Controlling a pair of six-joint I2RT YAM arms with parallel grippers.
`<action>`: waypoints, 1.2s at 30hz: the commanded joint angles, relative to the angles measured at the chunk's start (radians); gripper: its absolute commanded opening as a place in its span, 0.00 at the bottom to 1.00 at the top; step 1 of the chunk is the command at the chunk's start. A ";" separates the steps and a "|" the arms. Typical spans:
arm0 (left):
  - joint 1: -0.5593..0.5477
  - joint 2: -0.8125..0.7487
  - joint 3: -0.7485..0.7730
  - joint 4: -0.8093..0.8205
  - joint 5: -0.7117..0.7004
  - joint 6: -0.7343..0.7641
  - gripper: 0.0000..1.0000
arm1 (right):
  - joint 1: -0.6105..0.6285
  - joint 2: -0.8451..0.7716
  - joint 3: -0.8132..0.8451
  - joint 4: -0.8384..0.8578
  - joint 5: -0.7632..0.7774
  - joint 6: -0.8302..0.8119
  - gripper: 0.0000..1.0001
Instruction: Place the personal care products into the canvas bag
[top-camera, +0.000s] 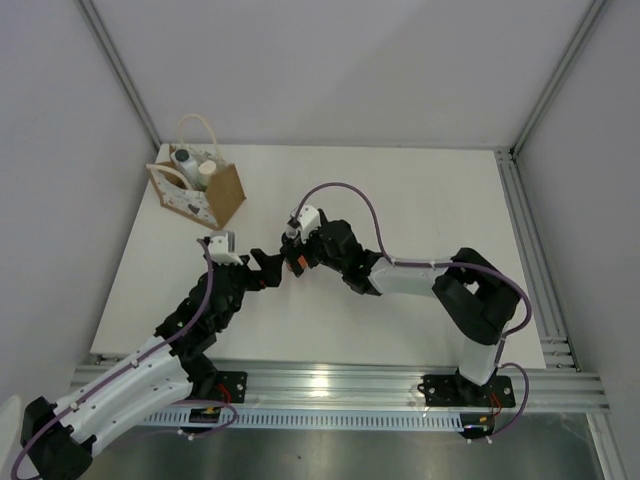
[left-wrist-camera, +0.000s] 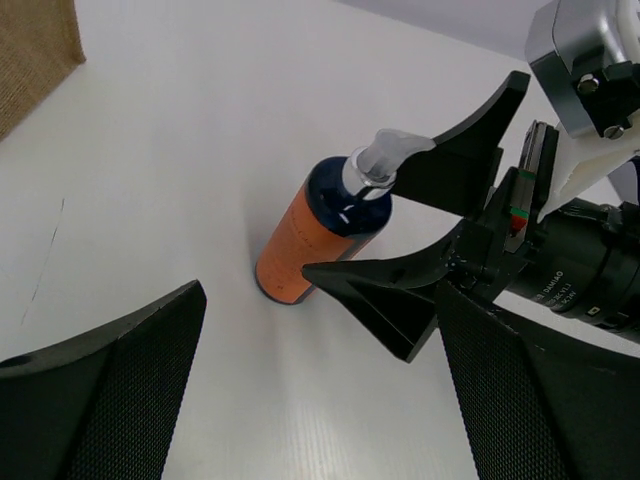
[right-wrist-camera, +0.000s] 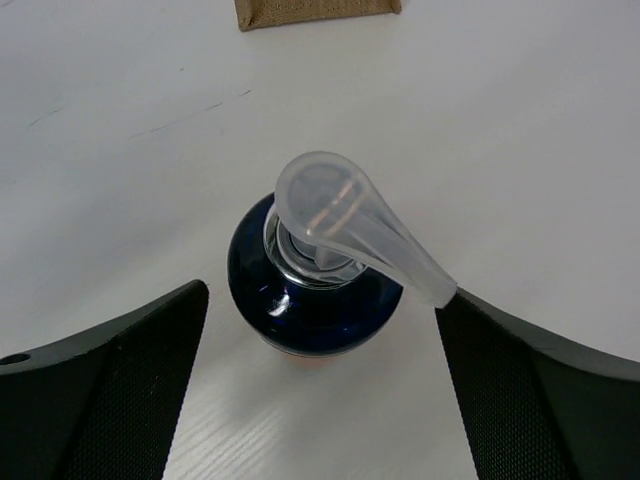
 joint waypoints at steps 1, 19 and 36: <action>0.000 -0.034 -0.026 0.085 0.024 0.033 0.99 | 0.008 -0.111 0.055 -0.068 -0.072 -0.044 0.99; 0.015 0.168 -0.051 0.346 0.274 0.197 0.99 | -0.015 -0.885 -0.107 -0.593 -0.025 0.133 0.99; 0.083 0.570 0.170 0.349 0.291 0.288 0.95 | 0.031 -1.241 -0.248 -0.699 0.050 0.330 0.99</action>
